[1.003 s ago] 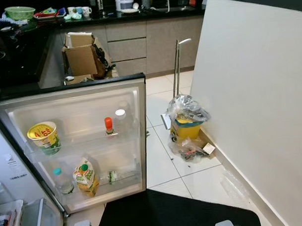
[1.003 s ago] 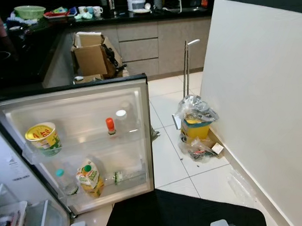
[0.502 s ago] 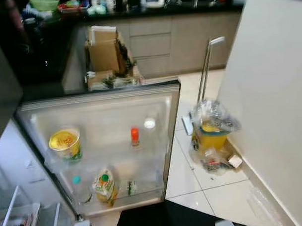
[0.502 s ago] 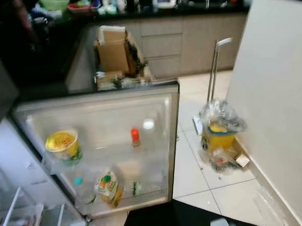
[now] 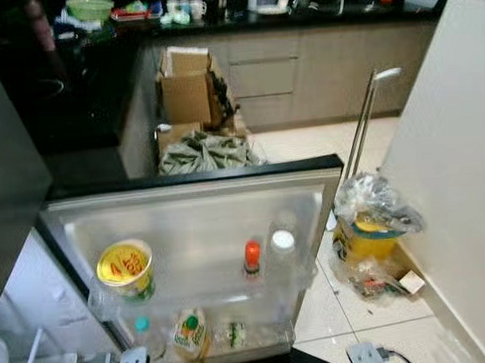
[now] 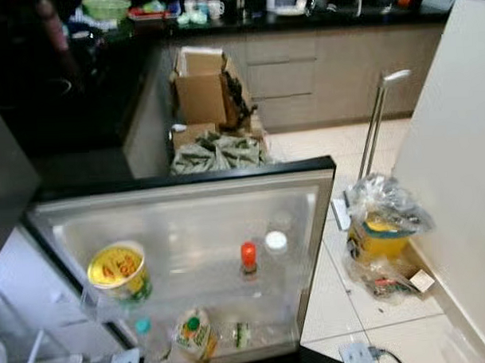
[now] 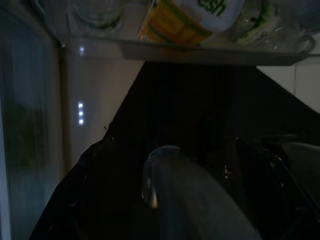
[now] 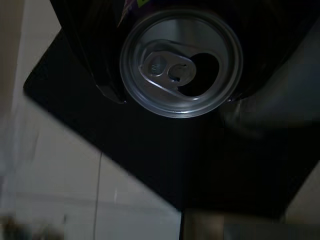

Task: Restocking fridge

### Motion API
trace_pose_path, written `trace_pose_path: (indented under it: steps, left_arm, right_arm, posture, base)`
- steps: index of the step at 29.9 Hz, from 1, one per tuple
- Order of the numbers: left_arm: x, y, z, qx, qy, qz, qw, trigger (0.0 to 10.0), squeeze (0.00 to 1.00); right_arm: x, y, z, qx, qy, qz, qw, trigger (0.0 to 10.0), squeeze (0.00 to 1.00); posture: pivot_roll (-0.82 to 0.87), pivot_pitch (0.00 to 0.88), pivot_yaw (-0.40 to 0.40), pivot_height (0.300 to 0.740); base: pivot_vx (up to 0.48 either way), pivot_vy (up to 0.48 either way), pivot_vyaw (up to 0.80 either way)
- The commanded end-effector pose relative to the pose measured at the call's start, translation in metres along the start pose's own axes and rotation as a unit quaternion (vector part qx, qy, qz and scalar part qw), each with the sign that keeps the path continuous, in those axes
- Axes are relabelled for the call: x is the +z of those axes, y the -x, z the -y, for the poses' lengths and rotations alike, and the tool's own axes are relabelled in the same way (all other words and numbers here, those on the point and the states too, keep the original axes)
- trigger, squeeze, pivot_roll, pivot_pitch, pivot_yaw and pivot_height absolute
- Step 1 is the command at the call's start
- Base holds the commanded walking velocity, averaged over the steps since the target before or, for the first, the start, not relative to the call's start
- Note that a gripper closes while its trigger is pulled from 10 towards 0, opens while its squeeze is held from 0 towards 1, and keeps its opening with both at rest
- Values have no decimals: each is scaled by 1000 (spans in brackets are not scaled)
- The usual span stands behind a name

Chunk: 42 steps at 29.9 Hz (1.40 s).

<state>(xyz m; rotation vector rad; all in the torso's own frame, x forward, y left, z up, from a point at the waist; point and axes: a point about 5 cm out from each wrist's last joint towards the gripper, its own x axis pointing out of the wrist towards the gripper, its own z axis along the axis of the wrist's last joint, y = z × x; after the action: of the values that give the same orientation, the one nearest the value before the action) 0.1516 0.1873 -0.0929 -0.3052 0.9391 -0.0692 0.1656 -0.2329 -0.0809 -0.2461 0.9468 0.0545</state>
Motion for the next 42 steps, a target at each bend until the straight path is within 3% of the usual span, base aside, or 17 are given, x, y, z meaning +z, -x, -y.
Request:
trace_pose_path:
  steps: [1,9,11,12,17,21,22,24,27,30,31,32,33,34,35,42]
  left_arm:
    - [-10,3,-3,6,3,-15,1000,10000,0]
    - [-11,3,-3,7,2,-15,1000,10000,0]
    - [-11,3,-3,7,2,-14,1000,10000,0]
    - [-11,3,-2,6,0,-14,1000,10000,0]
    - [-11,3,-2,2,-2,-13,1000,10000,0]
    - [-10,3,-2,1,-2,-12,1000,10000,0]
    - [-10,3,-2,0,-3,-12,1000,10000,0]
    - [-10,3,-2,0,-3,-12,1000,10000,0]
    - [-10,3,-2,0,-3,-12,1000,10000,0]
    - [-11,4,-3,-1,-4,-12,1000,10000,0]
    - [-11,4,-3,-1,-4,-12,1000,10000,0]
    - [-11,4,-3,-1,-4,-12,1000,10000,0]
    - [-12,5,-4,-1,-5,-13,1000,10000,0]
    - [-12,5,-4,-1,-5,-13,1000,10000,0]
    - [-13,5,-4,-2,-5,-14,1000,10000,0]
    - [-13,5,-4,-3,-6,-14,1000,10000,0]
  right_arm:
    - [4,0,2,2,-10,16,1000,10000,0]
    - [39,-2,11,30,5,100,994,10000,0]
    - [44,-1,15,18,13,112,993,10000,0]
    - [55,0,25,-10,13,140,990,10000,0]
    - [83,6,47,-59,-25,216,974,10000,0]
    - [91,8,53,-71,-43,237,968,10000,0]
    - [97,11,61,-78,-85,261,958,10000,0]
    - [98,12,63,-80,-96,268,955,10000,0]
    - [104,14,60,-30,-123,299,946,10000,0]
    - [103,19,54,121,-173,335,918,10000,0]
    - [100,22,55,157,-176,341,910,10000,0]
    - [100,22,55,157,-176,341,910,10000,0]
    - [94,28,62,206,-177,347,898,10000,0]
    - [94,28,62,206,-177,347,898,10000,0]
    - [90,34,68,240,-180,352,887,10000,0]
    - [81,49,75,338,-154,349,860,10000,0]
  posture:
    - [-61,12,8,740]
    - [-64,14,6,740]
    - [-64,14,6,740]
    - [-66,15,6,740]
    - [-66,15,6,740]
    - [-71,16,9,740]
    - [-71,16,9,740]
    - [-71,16,9,740]
    - [-67,16,8,740]
    - [-63,18,9,740]
    - [-63,18,9,740]
    - [-63,18,9,740]
    - [-63,18,9,740]
    - [-63,18,9,740]
    - [-67,19,10,740]
    - [-69,18,10,740]
  base:
    - [0,0,0]
    - [0,0,0]
    - [0,0,0]
    - [0,0,0]
    - [0,0,0]
    - [0,0,0]
    - [0,0,0]
    - [0,0,0]
    - [0,0,0]
    - [0,0,0]
    - [0,0,0]
    - [0,0,0]
    - [0,0,0]
    - [0,0,0]
    - [0,0,0]
    - [0,0,0]
